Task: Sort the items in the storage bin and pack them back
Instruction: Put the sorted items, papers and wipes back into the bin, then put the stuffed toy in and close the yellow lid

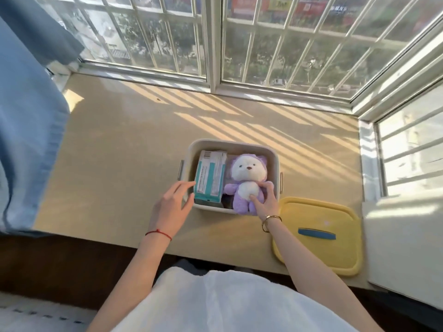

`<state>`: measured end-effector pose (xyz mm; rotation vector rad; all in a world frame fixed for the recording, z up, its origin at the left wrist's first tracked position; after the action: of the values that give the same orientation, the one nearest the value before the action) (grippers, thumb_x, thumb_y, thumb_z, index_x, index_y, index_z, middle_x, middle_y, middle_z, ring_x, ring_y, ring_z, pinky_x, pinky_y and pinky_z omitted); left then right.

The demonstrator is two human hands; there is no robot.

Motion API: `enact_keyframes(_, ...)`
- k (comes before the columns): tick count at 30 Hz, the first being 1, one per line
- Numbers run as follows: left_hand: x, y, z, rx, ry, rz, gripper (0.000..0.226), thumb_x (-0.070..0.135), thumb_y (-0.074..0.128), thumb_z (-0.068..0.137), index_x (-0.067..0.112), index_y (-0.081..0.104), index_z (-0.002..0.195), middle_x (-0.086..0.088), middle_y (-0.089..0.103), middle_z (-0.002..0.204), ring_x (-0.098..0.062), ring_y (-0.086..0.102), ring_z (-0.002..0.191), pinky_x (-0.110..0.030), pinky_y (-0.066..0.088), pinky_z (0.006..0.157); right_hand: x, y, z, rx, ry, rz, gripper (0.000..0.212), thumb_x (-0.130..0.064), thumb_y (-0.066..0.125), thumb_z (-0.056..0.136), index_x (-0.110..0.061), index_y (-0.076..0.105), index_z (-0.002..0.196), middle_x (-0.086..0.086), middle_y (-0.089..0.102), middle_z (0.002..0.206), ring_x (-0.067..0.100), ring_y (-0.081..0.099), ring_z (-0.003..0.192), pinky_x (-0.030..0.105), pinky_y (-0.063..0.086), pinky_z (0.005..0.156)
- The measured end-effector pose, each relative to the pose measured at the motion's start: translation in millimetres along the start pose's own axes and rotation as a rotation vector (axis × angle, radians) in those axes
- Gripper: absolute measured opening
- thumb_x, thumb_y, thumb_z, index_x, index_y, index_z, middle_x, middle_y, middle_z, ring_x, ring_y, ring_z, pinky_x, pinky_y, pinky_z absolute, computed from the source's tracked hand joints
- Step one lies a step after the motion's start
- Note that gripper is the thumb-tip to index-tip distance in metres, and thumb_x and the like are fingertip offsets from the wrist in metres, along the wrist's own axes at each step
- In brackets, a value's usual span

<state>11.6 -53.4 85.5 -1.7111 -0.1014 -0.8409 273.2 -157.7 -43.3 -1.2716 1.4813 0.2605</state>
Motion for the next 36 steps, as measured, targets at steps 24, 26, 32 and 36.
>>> enact_keyframes(24,83,88,3,-0.203,0.399,0.038,0.041,0.038,0.042,0.090,0.017,0.064,0.117,0.002,0.066,0.108,-0.019,0.060,0.102,-0.037,0.051,0.090,79,-139,-109,0.490,0.047,-0.274,0.044,-0.025,0.066,0.089,-0.013,0.055,0.130,0.010,0.058,0.128,0.028,0.050,0.118,0.030,0.038,0.095)
enact_keyframes(26,99,109,-1,-0.241,0.422,0.049,0.042,0.039,0.041,0.089,0.015,0.065,0.115,0.000,0.067,0.108,-0.022,0.061,0.101,-0.040,0.051,0.087,98,-159,-116,0.518,0.082,-0.272,0.044,-0.025,0.065,0.090,-0.013,0.054,0.130,0.009,0.058,0.129,0.029,0.049,0.119,0.028,0.035,0.094)
enact_keyframes(32,147,174,-9,-0.238,0.439,0.007,0.028,0.019,0.061,0.088,0.014,0.064,0.116,-0.002,0.067,0.106,-0.022,0.061,0.099,-0.037,0.050,0.088,160,-210,-105,0.510,0.225,-0.255,0.045,-0.028,0.061,0.092,-0.013,0.051,0.134,0.012,0.055,0.128,0.030,0.046,0.122,0.035,0.036,0.099)
enact_keyframes(36,164,235,-13,-0.305,0.410,0.058,0.038,0.029,0.044,0.089,0.012,0.060,0.119,-0.004,0.064,0.108,-0.023,0.061,0.098,-0.039,0.050,0.087,210,-238,-81,0.461,0.299,-0.244,0.048,-0.029,0.060,0.093,-0.015,0.048,0.137,0.012,0.051,0.135,0.030,0.043,0.128,0.043,0.037,0.105)
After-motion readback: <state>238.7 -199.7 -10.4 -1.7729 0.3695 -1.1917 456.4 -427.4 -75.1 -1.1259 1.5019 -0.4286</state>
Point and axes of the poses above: each hand's wrist, its own z-axis towards the middle knuckle, its own y-axis out of the palm, x = y × z, the point moved 6 cm from there along z, towards the middle knuckle
